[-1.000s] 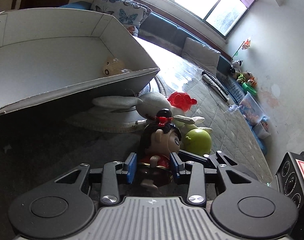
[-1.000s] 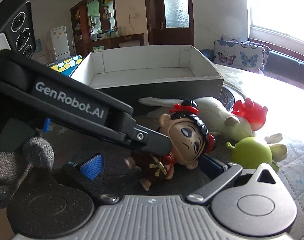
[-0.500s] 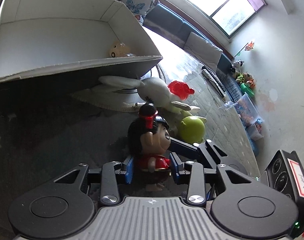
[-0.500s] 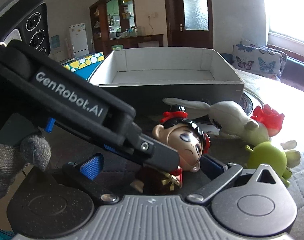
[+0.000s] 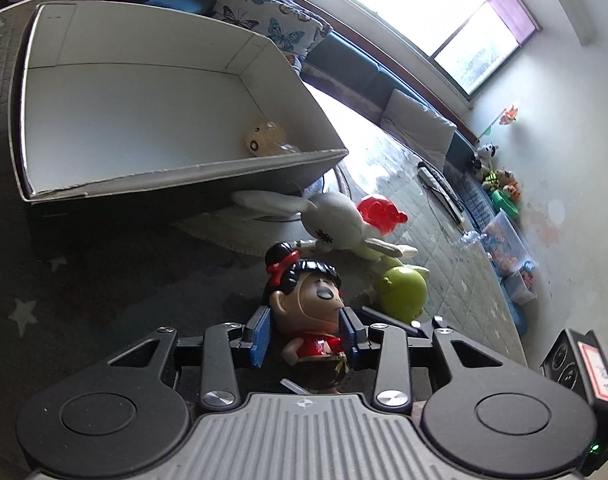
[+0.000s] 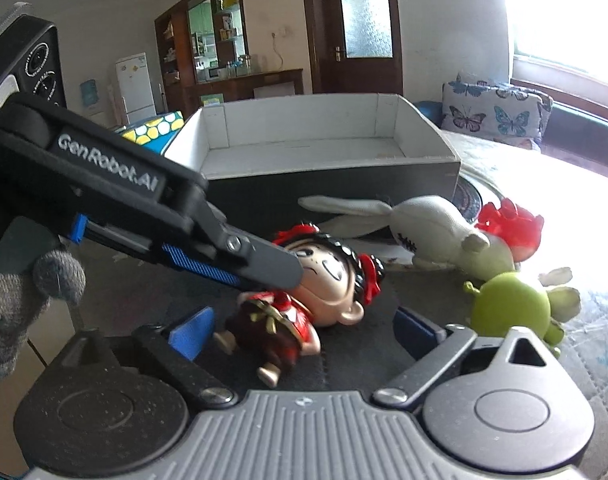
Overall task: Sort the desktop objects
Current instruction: 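Close the left gripper on the doll and lift it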
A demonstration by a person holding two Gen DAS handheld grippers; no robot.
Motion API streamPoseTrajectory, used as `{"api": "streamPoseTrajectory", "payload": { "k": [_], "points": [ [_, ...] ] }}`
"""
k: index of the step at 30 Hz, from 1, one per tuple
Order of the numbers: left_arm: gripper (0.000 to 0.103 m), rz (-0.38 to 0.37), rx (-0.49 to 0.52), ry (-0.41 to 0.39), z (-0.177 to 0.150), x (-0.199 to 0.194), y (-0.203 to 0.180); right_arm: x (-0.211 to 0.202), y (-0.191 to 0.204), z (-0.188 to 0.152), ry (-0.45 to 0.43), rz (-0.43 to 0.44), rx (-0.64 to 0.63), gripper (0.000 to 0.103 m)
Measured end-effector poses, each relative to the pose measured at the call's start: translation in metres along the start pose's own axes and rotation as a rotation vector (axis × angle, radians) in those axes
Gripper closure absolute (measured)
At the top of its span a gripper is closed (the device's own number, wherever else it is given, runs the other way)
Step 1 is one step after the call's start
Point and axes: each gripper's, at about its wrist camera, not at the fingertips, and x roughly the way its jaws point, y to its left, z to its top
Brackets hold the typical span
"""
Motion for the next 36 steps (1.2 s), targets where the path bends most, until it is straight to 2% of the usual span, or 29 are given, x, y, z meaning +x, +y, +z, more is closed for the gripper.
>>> {"api": "streamPoseTrajectory", "payload": {
  "k": [5, 15, 25, 36],
  "points": [
    [0.064, -0.005, -0.019, -0.016, 0.003, -0.004, 0.004, -0.002, -0.003, -0.003, 0.001, -0.008, 0.002, 0.014],
    [0.064, -0.020, -0.069, -0.017, 0.007, 0.001, 0.013, -0.011, -0.008, 0.000, -0.017, -0.038, 0.004, 0.018],
    [0.062, -0.045, -0.096, -0.019, 0.007, 0.009, 0.013, 0.002, -0.007, 0.005, -0.004, 0.001, 0.049, 0.035],
    [0.056, -0.039, -0.073, -0.033, 0.007, 0.017, 0.008, 0.006, -0.013, 0.005, 0.014, 0.005, 0.098, 0.037]
  ]
}}
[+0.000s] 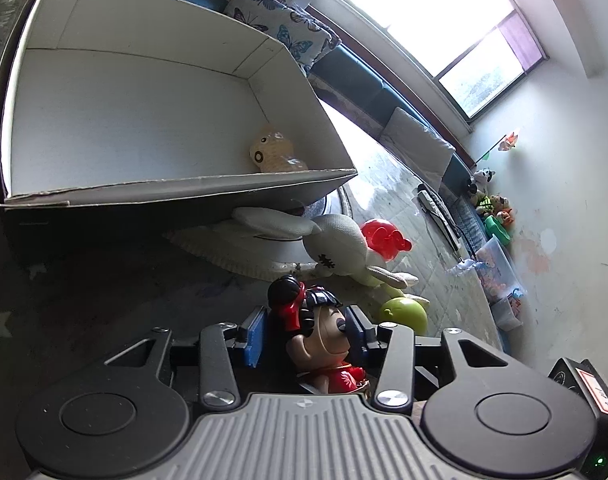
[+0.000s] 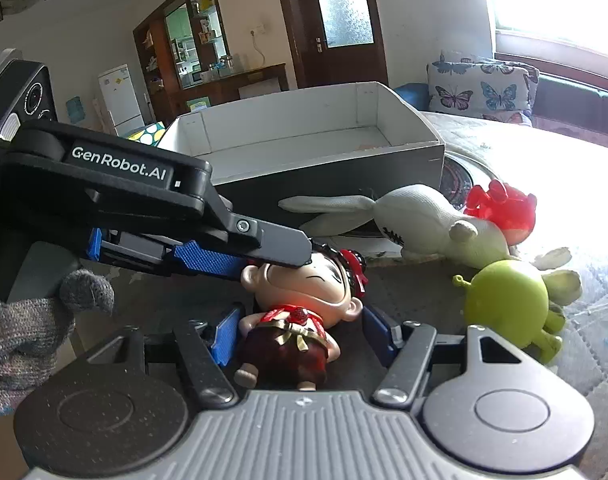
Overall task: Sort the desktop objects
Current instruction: 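Close the left gripper on the doll and lift it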
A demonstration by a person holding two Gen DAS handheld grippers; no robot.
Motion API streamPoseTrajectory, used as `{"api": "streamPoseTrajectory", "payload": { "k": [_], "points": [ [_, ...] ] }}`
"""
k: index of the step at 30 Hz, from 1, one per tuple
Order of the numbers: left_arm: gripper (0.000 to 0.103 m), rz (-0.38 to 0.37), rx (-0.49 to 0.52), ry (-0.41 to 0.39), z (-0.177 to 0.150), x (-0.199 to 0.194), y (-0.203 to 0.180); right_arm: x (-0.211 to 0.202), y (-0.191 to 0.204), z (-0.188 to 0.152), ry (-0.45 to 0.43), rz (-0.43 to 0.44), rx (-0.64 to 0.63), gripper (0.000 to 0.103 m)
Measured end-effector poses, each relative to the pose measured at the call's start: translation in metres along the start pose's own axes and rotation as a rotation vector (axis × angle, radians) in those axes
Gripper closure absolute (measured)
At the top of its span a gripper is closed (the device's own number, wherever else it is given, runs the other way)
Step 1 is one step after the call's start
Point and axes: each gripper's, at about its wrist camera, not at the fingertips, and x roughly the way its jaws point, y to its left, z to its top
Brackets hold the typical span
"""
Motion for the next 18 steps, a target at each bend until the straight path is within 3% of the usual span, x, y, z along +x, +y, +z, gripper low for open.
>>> {"api": "streamPoseTrajectory", "payload": {
  "k": [5, 18],
  "points": [
    [0.052, -0.002, 0.007, 0.005, -0.0006, 0.0035, -0.0021, 0.0029, -0.0024, -0.0009, 0.005, 0.002, 0.029, 0.038],
    [0.063, -0.041, 0.026, -0.010, -0.0032, -0.0033, -0.0008, -0.0022, -0.0061, -0.0016, -0.003, 0.000, 0.063, 0.042]
  ]
}}
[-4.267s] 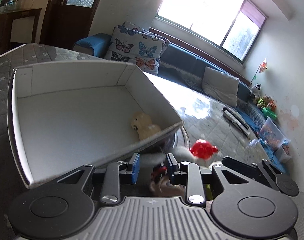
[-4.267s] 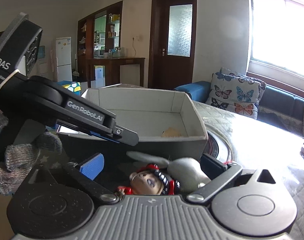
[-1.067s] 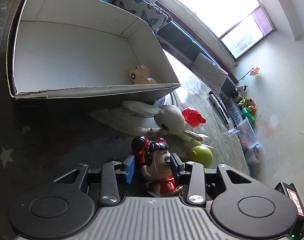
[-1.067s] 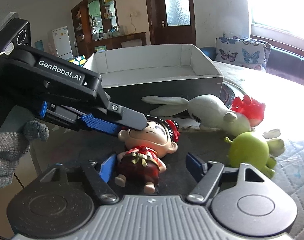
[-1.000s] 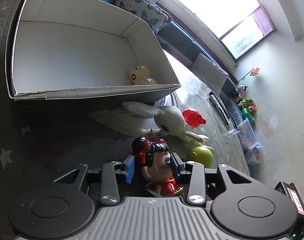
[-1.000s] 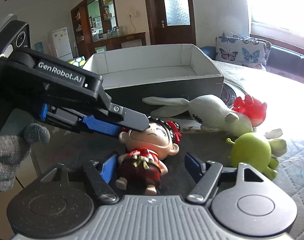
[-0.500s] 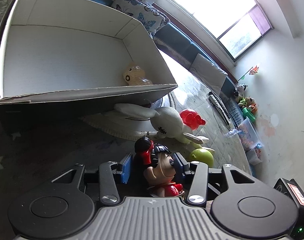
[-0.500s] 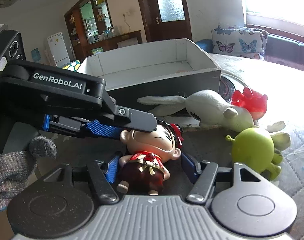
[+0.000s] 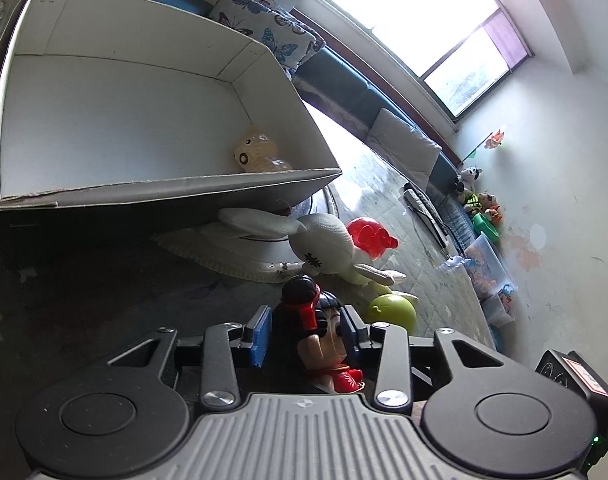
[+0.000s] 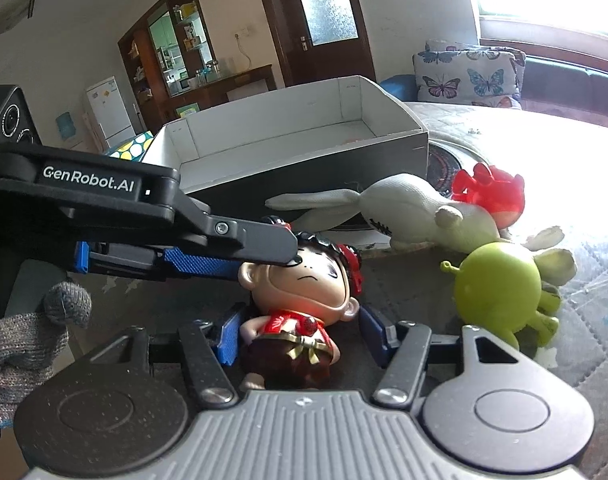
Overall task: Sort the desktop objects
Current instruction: 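Close the left gripper on the doll and lift it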
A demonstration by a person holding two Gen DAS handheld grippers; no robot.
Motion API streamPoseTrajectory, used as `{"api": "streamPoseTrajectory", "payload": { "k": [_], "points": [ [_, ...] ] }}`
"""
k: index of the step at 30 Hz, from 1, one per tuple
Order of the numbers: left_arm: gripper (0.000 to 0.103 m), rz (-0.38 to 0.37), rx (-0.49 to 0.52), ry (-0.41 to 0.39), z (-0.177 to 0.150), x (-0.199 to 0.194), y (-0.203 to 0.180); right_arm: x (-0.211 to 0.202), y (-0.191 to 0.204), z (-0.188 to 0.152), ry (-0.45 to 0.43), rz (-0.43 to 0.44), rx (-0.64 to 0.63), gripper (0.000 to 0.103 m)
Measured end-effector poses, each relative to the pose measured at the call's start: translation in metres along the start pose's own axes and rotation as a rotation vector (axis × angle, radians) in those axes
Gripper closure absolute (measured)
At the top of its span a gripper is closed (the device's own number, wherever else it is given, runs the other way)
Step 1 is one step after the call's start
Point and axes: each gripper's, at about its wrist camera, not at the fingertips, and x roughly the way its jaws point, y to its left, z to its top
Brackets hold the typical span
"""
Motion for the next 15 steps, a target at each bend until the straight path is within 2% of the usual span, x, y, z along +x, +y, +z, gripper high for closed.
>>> {"api": "streamPoseTrajectory", "payload": {
  "k": [8, 15],
  "points": [
    [0.058, -0.020, -0.073, 0.013, 0.002, 0.003, 0.012, 0.003, -0.003, 0.003, 0.009, 0.008, 0.018, 0.041],
    [0.055, -0.038, -0.084, 0.019, 0.002, 0.005, 0.015, 0.005, -0.005, 0.004, 0.009, 0.017, 0.043, 0.040]
  ]
}}
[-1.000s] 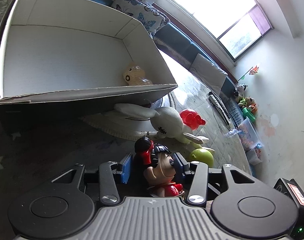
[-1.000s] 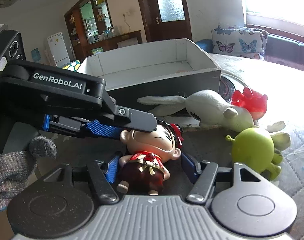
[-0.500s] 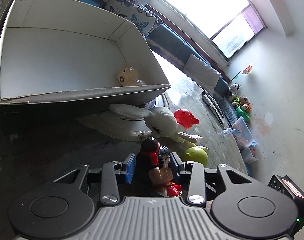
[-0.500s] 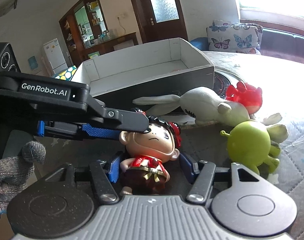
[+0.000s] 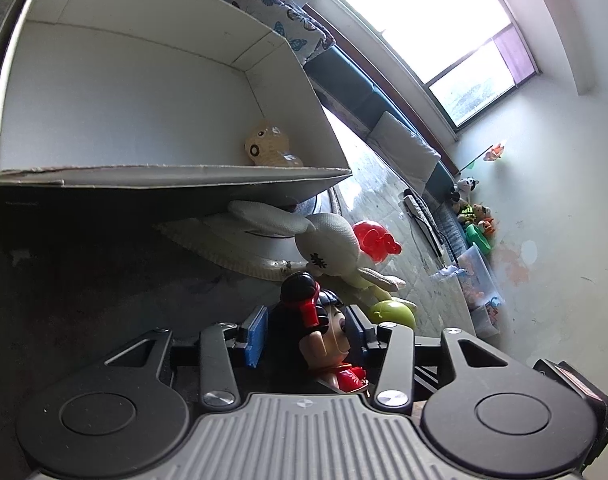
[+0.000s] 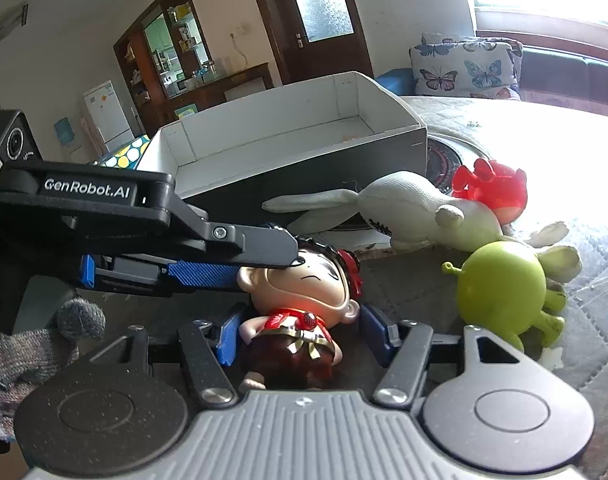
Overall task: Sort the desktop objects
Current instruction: 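Close the left gripper on the doll and lift it, then carry the doll into the white box and open the left gripper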
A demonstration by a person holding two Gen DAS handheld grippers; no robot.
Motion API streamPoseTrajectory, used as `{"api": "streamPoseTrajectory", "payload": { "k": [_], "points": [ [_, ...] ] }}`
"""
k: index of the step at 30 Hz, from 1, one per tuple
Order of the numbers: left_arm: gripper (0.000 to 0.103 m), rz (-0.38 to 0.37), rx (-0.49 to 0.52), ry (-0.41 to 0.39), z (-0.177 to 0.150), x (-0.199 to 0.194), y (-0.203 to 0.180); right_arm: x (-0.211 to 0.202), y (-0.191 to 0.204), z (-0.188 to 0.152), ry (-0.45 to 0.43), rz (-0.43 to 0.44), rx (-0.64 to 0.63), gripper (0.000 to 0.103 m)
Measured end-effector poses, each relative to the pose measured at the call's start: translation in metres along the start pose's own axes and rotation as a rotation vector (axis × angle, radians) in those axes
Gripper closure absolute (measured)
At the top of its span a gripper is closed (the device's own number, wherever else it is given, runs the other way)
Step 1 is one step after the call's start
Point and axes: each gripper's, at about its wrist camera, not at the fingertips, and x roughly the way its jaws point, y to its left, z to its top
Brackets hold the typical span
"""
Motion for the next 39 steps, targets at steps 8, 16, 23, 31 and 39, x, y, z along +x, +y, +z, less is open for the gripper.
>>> {"api": "streamPoseTrajectory", "payload": {
  "k": [8, 16, 23, 31, 39],
  "points": [
    [0.057, -0.003, 0.014, 0.002, 0.000, -0.001, -0.003, -0.001, 0.000, 0.001, -0.008, 0.006, 0.020, 0.041],
    [0.057, -0.019, 0.036, -0.043, 0.003, -0.018, -0.013, -0.014, 0.010, 0.010, -0.049, 0.014, -0.021, 0.041],
    [0.057, -0.051, 0.054, -0.140, 0.030, -0.041, -0.026, -0.022, 0.025, 0.049, -0.126, 0.021, -0.102, 0.041],
    [0.057, -0.040, 0.043, -0.230, 0.074, -0.047, -0.025, 0.002, 0.037, 0.100, -0.171, 0.029, -0.180, 0.041],
    [0.058, 0.007, -0.050, -0.258, 0.109, -0.028, 0.007, 0.052, 0.040, 0.131, -0.119, 0.045, -0.203, 0.041]
  ]
}}
